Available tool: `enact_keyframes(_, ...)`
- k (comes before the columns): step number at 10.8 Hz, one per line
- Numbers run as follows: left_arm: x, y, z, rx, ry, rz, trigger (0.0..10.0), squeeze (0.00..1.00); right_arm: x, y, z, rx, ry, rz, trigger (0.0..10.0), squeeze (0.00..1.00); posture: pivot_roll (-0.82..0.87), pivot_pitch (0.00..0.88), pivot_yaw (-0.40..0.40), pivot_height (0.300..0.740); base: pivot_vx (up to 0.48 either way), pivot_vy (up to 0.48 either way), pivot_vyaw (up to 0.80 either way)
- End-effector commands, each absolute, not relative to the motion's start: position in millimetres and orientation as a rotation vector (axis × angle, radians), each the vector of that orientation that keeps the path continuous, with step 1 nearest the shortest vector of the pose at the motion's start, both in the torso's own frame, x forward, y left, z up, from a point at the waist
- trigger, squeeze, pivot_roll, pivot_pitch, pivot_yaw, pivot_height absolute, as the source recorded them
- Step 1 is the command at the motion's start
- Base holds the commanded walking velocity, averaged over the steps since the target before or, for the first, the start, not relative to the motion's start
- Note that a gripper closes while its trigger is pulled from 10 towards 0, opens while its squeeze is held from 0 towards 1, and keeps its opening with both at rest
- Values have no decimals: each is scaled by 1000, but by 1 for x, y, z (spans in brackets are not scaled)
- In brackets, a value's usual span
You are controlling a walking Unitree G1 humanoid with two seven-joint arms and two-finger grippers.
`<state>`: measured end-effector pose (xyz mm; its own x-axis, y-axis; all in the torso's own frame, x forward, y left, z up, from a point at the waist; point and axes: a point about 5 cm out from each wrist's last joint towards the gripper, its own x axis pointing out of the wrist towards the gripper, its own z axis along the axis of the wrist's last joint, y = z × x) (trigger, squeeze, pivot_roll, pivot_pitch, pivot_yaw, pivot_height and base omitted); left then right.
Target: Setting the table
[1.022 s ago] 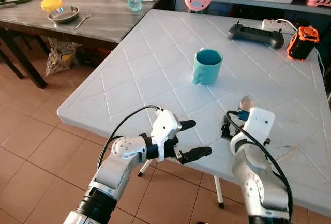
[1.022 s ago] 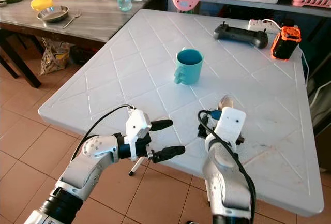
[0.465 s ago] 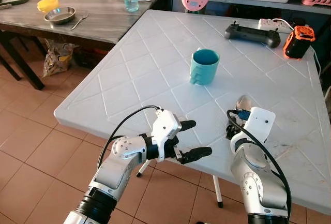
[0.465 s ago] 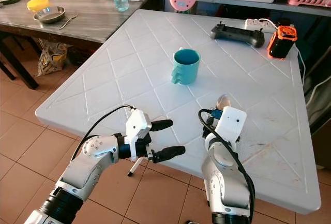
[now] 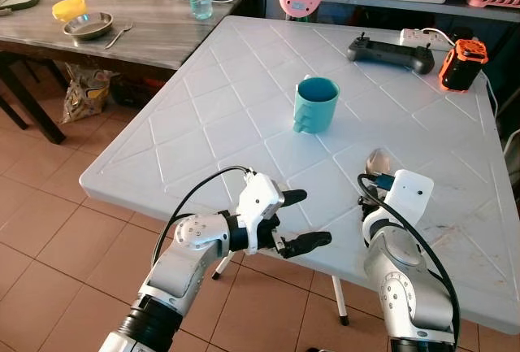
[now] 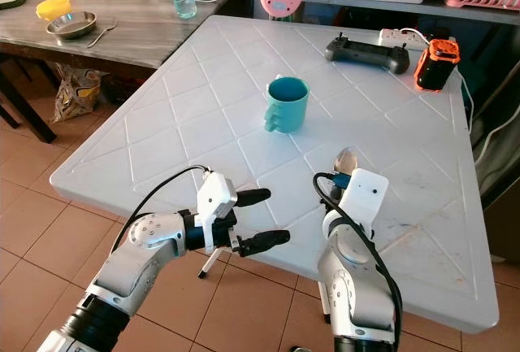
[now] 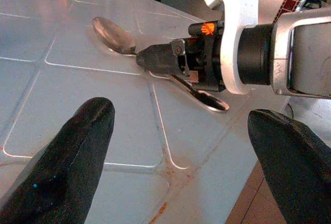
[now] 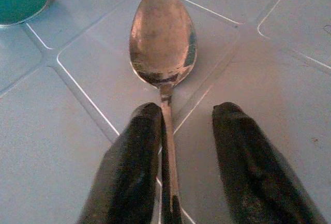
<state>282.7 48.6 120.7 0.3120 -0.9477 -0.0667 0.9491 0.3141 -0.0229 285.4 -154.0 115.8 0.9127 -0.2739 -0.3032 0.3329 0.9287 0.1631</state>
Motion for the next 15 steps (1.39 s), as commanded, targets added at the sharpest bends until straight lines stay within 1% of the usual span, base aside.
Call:
enact_keyframes(1, 280, 48, 120, 36, 81, -1264, 10000, 0, 276, -116, 94, 324, 421, -197, 0, 0, -45, 138, 67, 740, 0, 0, 0)
enact_keyframes(3, 280, 48, 119, 35, 83, -1265, 10000, 0, 274, -113, 93, 327, 437, -165, 0, 0, -48, 142, 65, 740, 0, 0, 0)
enact_keyframes(10, 278, 47, 118, 33, 84, -1267, 10000, 0, 270, -114, 87, 323, 464, -156, 0, 0, -50, 149, 65, 740, 0, 0, 0)
enact_keyframes(14, 282, 49, 121, 32, 74, -1251, 10000, 0, 273, -126, 94, 314, 430, -181, 0, 0, -55, 146, 65, 740, 0, 0, 0)
enact_keyframes(15, 286, 48, 125, 9, 56, -1224, 10000, 0, 276, -130, 103, 295, 367, -184, 0, 0, -57, 142, 61, 740, 0, 0, 0)
